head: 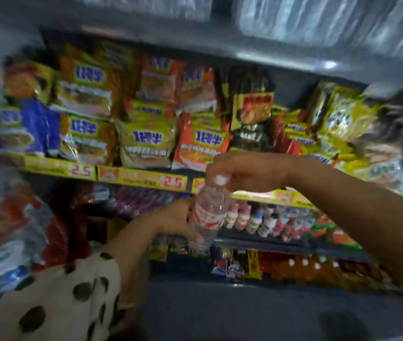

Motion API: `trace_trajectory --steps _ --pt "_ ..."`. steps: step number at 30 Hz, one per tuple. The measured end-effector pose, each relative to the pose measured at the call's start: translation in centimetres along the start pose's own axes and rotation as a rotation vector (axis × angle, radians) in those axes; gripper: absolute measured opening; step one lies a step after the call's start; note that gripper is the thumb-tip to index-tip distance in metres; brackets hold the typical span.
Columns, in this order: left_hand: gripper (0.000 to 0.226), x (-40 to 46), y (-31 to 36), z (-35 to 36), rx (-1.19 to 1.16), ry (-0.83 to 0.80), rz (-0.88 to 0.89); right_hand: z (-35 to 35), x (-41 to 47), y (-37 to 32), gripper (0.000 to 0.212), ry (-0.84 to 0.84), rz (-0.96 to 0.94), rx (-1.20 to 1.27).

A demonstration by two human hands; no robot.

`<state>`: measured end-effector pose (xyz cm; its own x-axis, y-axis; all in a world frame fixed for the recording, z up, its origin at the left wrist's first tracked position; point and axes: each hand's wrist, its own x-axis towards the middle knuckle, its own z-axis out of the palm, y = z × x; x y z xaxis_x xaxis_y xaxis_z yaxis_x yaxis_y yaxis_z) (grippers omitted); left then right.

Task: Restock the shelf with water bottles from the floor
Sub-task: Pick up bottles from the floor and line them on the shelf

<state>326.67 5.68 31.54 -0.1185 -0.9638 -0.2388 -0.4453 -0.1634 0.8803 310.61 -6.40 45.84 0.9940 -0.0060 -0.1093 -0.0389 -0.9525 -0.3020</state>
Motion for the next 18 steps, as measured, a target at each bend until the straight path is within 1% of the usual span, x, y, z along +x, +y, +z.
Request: trace_trajectory --steps 3,6,8,10,13,15,18 --pt "0.058 -2.4 6.0 -2.7 -0.005 0.048 0.086 -6.0 -0.5 -3.9 0.022 0.099 0.044 -0.079" --pt "0.053 -4.5 10.1 -4.7 0.018 0.133 0.180 -10.6 -1.0 -7.3 0.023 0.208 0.059 -0.091" --pt "0.052 -5.7 12.4 -6.1 0.026 0.189 0.214 -13.0 -1.3 -9.1 0.026 0.296 0.155 -0.122" --pt "0.050 -6.5 14.6 -7.8 0.050 0.242 0.237 -15.1 -1.4 -10.5 0.025 0.389 0.258 -0.218" --pt "0.057 -7.8 18.9 -10.2 0.117 0.259 0.283 -17.9 -1.1 -12.9 0.034 0.542 0.378 -0.448" --pt "0.050 -8.4 21.9 -11.6 0.151 0.269 0.316 -20.2 -0.4 -14.1 0.031 0.660 0.405 -0.524" --pt "0.036 -9.1 26.4 -13.7 0.190 0.332 0.349 -24.4 0.3 -15.3 0.024 0.823 0.401 -0.521"
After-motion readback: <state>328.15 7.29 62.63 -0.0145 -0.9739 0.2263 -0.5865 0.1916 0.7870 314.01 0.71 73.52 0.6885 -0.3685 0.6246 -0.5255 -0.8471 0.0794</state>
